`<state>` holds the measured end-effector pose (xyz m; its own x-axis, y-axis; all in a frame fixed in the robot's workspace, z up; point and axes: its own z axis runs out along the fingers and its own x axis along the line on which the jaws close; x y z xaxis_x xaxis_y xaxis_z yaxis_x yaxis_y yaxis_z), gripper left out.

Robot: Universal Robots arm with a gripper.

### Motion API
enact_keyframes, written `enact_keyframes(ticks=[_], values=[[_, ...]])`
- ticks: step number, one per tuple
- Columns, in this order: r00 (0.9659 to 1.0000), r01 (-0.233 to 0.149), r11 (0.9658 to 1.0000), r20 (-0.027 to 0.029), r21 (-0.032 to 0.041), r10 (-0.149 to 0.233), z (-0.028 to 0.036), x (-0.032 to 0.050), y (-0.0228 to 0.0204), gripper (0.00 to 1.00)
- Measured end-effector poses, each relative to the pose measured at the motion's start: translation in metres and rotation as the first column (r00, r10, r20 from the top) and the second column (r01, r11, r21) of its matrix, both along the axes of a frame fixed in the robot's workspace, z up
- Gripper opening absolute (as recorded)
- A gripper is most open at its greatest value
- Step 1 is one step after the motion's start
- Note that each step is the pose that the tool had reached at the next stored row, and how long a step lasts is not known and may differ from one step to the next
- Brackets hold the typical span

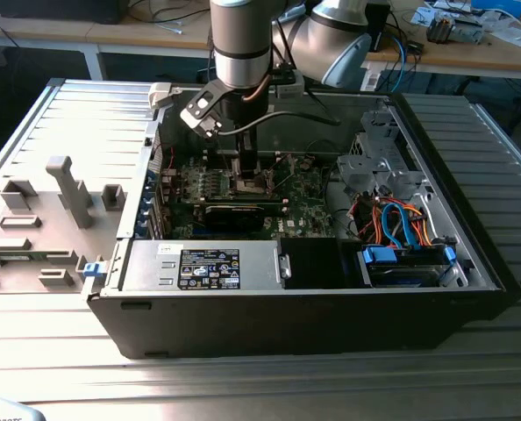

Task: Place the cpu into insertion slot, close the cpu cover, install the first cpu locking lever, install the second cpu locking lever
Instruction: 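Place the cpu into insertion slot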

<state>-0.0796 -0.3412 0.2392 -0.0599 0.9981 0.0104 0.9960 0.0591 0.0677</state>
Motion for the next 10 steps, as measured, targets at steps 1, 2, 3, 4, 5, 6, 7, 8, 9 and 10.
enact_keyframes(ticks=[1, 2, 3, 4, 5, 6, 7, 8, 9, 10], values=[[1.0000, 0.000, 1.0000, 0.0000, 0.0000, 0.000, -0.0004, -0.0001, 0.0001, 0.54], [1.0000, 0.000, 1.0000, 0.0000, -0.0001, 0.000, -0.0006, -0.0002, 0.0001, 0.54], [1.0000, 0.000, 1.0000, 0.0000, -0.0001, 0.000, -0.0010, -0.0004, 0.0002, 0.54], [1.0000, 0.000, 1.0000, 0.0000, 0.0000, 0.000, -0.0013, -0.0005, 0.0002, 0.54], [1.0000, 0.000, 1.0000, 0.0000, -0.0001, 0.000, -0.0015, -0.0007, 0.0003, 0.54], [1.0000, 0.000, 1.0000, 0.0000, -0.0001, 0.000, -0.0018, -0.0007, 0.0003, 0.54], [1.0000, 0.000, 1.0000, -0.0001, -0.0001, 0.000, -0.0020, -0.0008, 0.0004, 0.54], [1.0000, 0.000, 1.0000, 0.0000, -0.0001, 0.000, -0.0024, -0.0010, 0.0004, 0.54], [1.0000, 0.000, 1.0000, 0.0000, -0.0001, 0.000, -0.0027, -0.0011, 0.0004, 0.54], [1.0000, 0.000, 1.0000, 0.0000, 0.0000, 0.000, -0.0029, -0.0011, 0.0005, 0.54]])
